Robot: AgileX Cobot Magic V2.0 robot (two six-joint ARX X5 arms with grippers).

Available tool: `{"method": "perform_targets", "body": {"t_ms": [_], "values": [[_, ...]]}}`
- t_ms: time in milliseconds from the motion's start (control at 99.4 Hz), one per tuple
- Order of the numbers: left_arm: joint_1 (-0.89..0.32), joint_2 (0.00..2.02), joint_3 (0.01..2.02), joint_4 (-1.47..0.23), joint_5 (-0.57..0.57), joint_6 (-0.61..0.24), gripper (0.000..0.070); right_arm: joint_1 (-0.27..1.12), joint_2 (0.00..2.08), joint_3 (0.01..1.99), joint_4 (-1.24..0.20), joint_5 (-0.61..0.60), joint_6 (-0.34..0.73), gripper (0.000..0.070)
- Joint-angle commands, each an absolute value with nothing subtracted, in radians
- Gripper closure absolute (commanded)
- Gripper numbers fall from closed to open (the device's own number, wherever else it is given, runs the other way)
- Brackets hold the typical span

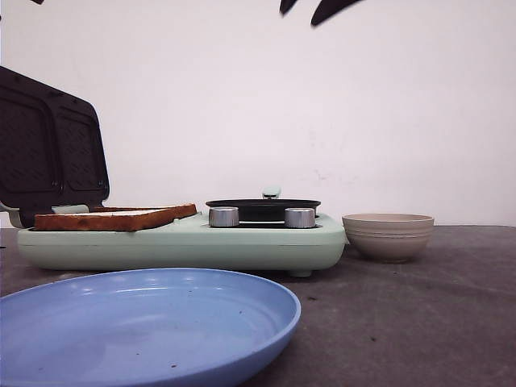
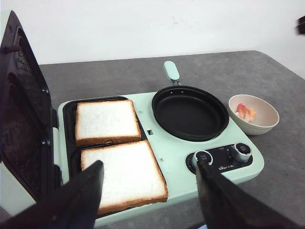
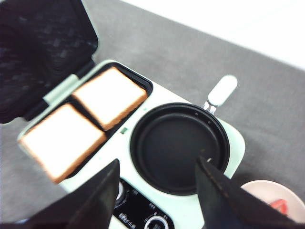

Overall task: Make breakfast with bread and shrimp
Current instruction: 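Raise the right gripper away from the press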

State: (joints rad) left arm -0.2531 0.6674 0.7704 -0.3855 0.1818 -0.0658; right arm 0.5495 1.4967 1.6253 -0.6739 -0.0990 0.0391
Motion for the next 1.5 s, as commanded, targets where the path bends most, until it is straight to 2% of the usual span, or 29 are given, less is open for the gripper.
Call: {"method": "perform_targets", "body": {"t_ms": [0,362,855,1046,1488], "values": [[-0.255,0.672,0.780,-0.377,0.179,-0.053,0.0376,0.558,1.469,1.614,-0.668,-0.097,0.013,0.0393],[-0.255,0.672,0.780,-0.377,0.179,-0.053,0.0376,0.558,1.072,1.133,-0.425,-0.065,-0.006,0.0406],[-0.255,0.672,0.780,-0.430,0.179,-0.060,0.0381,0.559,0.568,0.579,-0.388,0.039,0.135,0.0406],[-0.255,0.673,0.780,-0.467,0.179,-0.062,0.0387,0.559,0.472,0.504,-0.389,0.053,0.152,0.0406],[-0.255,0.672,0.780,-0.476,0.180,-0.123,0.0392,0.559,0.468,0.504,-0.390,0.050,0.184,0.0406]]}}
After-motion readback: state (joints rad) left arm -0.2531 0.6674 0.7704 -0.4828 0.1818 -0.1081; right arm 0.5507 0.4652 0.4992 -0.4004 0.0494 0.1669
